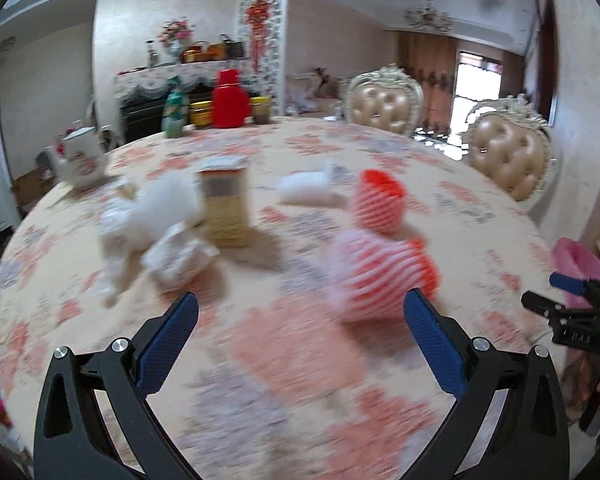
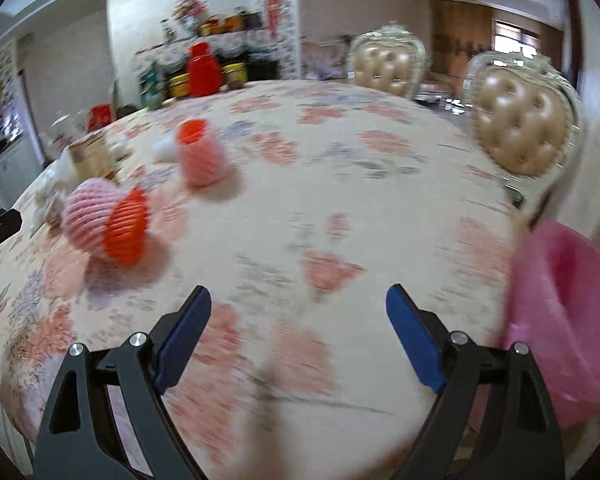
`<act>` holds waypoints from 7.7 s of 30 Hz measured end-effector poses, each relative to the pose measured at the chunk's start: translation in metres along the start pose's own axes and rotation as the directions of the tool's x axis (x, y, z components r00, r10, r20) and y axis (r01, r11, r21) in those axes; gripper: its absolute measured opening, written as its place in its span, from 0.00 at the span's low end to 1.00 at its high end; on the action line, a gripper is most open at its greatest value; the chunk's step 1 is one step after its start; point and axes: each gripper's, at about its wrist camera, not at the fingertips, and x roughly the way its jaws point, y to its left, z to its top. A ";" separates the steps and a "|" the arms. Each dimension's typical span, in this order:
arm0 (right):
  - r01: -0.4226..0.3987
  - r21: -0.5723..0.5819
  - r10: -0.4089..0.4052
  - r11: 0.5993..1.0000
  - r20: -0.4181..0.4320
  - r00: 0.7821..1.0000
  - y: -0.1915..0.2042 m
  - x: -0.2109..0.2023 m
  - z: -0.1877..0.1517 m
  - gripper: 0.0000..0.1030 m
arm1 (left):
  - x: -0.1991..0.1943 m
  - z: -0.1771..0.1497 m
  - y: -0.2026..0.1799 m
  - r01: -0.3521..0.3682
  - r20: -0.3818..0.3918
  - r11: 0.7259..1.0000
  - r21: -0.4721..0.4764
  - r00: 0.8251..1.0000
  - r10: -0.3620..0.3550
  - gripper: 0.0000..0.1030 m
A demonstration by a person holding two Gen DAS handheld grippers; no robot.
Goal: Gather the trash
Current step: 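Move both open tools back over the table, then grasp the white paper bag with the left tool while the right tool grasps the tan box, then carry the paper bag and tan box over the pink bin, then open the left tool to drop the paper bag while the right tool drops the tan box, then move both open tools back over the table, then grasp the white plastic bag with the left tool while the right tool grasps the white foam sheet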
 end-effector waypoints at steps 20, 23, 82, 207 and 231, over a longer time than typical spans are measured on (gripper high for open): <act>-0.169 -0.067 0.165 0.983 -0.066 0.984 0.064 0.061 0.080 0.85 | -0.005 -0.033 0.106 -0.239 -0.117 0.958 -0.161 0.968 0.222 0.93; -0.214 -0.032 0.212 0.976 -0.071 0.975 0.058 0.058 0.079 0.85 | 0.003 -0.032 0.109 -0.226 -0.135 0.958 -0.174 0.970 0.204 0.93; -0.481 -0.408 0.452 0.776 -0.172 0.875 0.241 0.113 0.170 0.48 | 0.021 0.011 0.121 -0.157 -0.116 0.965 -0.212 0.984 0.134 0.76; -0.272 -0.263 0.297 0.926 0.062 0.953 0.108 0.061 0.123 0.77 | 0.021 0.020 0.115 -0.246 -0.091 0.950 -0.192 0.968 0.232 0.92; -0.202 -0.340 0.148 0.918 -0.178 0.973 0.159 0.238 0.207 0.77 | 0.128 0.043 0.208 -0.295 -0.275 0.911 -0.288 0.937 0.217 0.92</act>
